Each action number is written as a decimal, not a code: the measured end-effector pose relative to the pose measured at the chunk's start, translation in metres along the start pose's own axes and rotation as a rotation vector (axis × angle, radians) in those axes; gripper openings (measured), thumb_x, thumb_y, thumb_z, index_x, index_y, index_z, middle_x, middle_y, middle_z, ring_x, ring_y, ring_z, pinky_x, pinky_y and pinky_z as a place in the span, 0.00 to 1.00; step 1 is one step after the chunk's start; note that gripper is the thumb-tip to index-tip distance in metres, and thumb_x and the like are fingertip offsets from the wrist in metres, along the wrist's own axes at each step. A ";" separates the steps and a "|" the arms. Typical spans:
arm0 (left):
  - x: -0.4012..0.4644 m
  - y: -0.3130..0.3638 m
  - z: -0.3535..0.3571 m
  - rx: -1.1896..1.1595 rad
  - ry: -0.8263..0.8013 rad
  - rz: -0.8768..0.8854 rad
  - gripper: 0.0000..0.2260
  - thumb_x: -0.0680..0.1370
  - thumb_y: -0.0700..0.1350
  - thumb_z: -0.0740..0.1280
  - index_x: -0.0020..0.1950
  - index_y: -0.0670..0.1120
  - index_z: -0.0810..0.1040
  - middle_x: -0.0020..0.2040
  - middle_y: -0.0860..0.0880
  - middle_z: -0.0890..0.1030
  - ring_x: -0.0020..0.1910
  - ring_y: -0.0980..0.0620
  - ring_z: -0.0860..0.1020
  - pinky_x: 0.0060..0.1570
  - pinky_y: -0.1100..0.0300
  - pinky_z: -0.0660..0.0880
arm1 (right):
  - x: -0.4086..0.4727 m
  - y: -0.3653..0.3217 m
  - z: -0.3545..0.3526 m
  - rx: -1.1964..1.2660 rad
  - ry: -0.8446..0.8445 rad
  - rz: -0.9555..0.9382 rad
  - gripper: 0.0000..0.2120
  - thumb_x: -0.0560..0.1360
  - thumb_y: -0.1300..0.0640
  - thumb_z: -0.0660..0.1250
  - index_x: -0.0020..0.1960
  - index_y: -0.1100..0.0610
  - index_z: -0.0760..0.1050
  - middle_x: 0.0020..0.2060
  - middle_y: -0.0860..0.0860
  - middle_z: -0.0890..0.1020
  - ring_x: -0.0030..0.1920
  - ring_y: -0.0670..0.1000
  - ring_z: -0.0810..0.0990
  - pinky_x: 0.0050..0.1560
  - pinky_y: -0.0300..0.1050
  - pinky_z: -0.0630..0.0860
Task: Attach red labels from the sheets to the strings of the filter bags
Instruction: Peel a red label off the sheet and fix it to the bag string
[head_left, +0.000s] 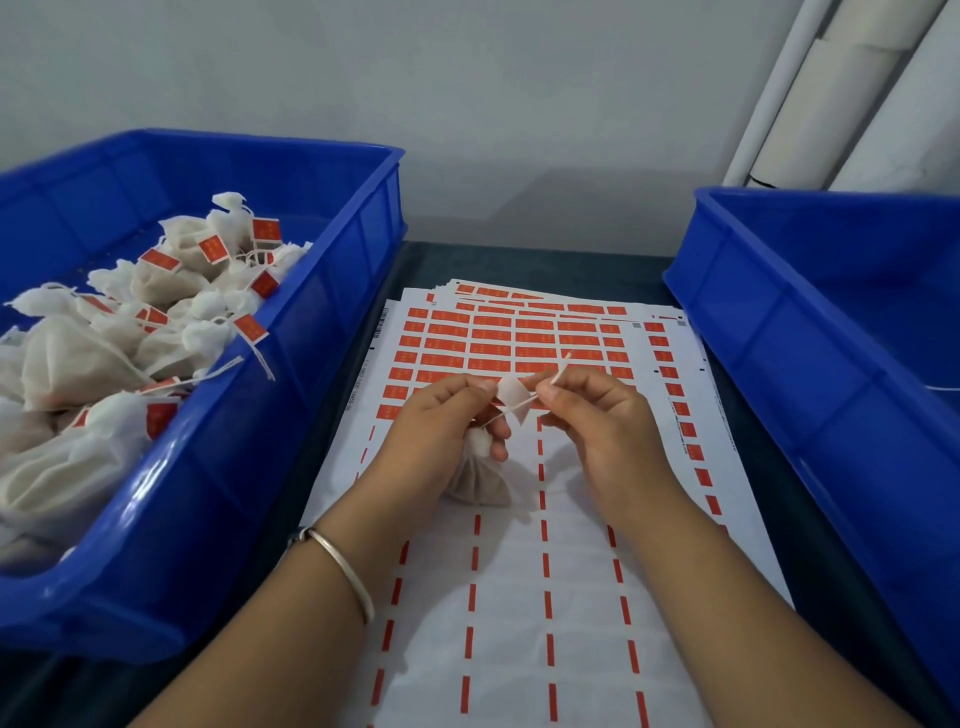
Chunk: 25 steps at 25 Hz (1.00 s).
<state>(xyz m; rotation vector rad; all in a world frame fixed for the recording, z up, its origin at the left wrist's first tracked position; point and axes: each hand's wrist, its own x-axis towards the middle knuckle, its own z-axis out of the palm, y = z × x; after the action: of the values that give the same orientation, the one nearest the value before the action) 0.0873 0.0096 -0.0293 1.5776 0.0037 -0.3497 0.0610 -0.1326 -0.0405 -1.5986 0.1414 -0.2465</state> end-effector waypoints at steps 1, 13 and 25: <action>0.000 0.000 -0.001 -0.001 0.007 -0.004 0.10 0.80 0.49 0.60 0.46 0.48 0.78 0.30 0.52 0.80 0.26 0.56 0.77 0.28 0.67 0.74 | 0.000 0.001 0.000 -0.003 0.004 0.003 0.06 0.75 0.54 0.67 0.41 0.48 0.80 0.40 0.37 0.83 0.47 0.47 0.81 0.49 0.38 0.76; -0.002 0.002 0.003 0.090 0.157 0.043 0.11 0.78 0.53 0.62 0.39 0.52 0.79 0.27 0.59 0.78 0.25 0.61 0.76 0.22 0.72 0.69 | 0.001 0.007 -0.001 0.012 -0.029 -0.029 0.05 0.74 0.57 0.69 0.41 0.48 0.79 0.39 0.34 0.83 0.46 0.40 0.82 0.40 0.29 0.77; -0.005 0.003 -0.002 0.042 -0.013 0.099 0.05 0.75 0.43 0.68 0.39 0.50 0.80 0.32 0.56 0.80 0.29 0.59 0.76 0.29 0.70 0.72 | 0.003 0.007 -0.002 0.054 -0.004 -0.004 0.06 0.75 0.57 0.69 0.41 0.48 0.80 0.39 0.39 0.84 0.45 0.43 0.83 0.40 0.33 0.78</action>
<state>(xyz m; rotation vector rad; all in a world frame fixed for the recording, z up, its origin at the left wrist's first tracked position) 0.0837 0.0124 -0.0252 1.6110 -0.0919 -0.2841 0.0636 -0.1353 -0.0474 -1.5455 0.1276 -0.2480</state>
